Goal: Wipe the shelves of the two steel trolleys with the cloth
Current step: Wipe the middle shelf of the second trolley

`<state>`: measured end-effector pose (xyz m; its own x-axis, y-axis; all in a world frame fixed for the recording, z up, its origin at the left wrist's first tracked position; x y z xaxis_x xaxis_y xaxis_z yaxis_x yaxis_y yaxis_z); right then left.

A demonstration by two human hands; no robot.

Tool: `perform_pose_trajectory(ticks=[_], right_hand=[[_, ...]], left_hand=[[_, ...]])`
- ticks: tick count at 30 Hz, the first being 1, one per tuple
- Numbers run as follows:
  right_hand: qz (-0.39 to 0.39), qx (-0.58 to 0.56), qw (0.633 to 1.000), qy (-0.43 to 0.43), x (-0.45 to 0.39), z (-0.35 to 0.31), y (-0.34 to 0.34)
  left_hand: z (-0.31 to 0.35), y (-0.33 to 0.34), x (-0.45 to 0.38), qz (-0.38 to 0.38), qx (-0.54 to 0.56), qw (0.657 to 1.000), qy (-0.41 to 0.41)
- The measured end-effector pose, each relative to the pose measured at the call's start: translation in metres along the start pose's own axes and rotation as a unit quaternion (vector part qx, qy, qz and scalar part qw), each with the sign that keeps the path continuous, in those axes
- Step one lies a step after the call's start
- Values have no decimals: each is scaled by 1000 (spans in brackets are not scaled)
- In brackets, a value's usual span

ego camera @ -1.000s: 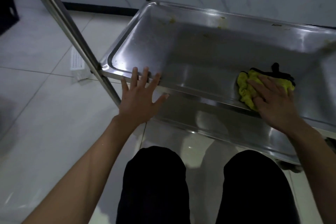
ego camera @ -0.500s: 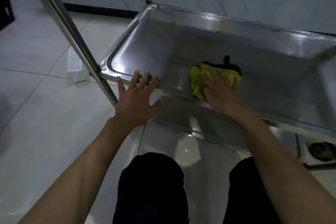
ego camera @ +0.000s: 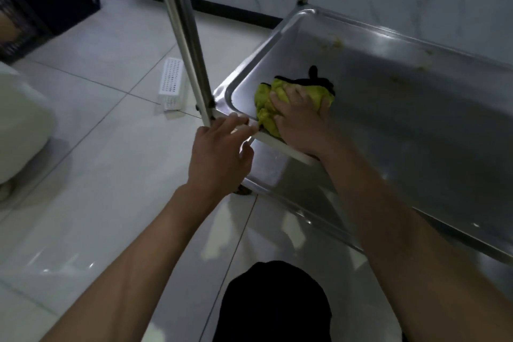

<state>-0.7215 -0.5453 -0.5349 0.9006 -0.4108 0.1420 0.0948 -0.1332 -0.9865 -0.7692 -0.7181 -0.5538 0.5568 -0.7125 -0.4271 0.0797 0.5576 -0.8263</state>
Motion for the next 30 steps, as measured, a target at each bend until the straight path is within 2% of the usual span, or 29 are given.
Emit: perform_pose_trajectory(ticks=[8, 13, 21, 25, 30], right_hand=[[-11, 2, 997, -80, -62, -45, -5], [-8, -2, 995, -100, -60, -37, -4], [9, -29, 998, -59, 0, 43, 3], [18, -64, 998, 1, 50, 104, 10], [27, -46, 994, 98, 110, 172, 17]], left_hand=[[-2, 3, 7, -4, 1, 1000, -21], [2, 3, 8, -28, -31, 999, -25], [30, 1, 0, -21, -42, 998, -37], [62, 9, -14, -8, -43, 998, -36], [119, 42, -60, -107, -1, 994, -8]])
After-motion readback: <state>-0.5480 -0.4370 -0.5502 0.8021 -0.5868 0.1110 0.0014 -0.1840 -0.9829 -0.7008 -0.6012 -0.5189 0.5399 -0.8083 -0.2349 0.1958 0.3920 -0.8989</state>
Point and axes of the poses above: each hand's wrist, its own x-axis away from the middle knuckle, its own y-axis out of the palm, z = x × y, the point moved 3 cm from there along -x, towards the middle knuckle, and after that the axes turned 9 degrees about x, right-handed, at the moved point
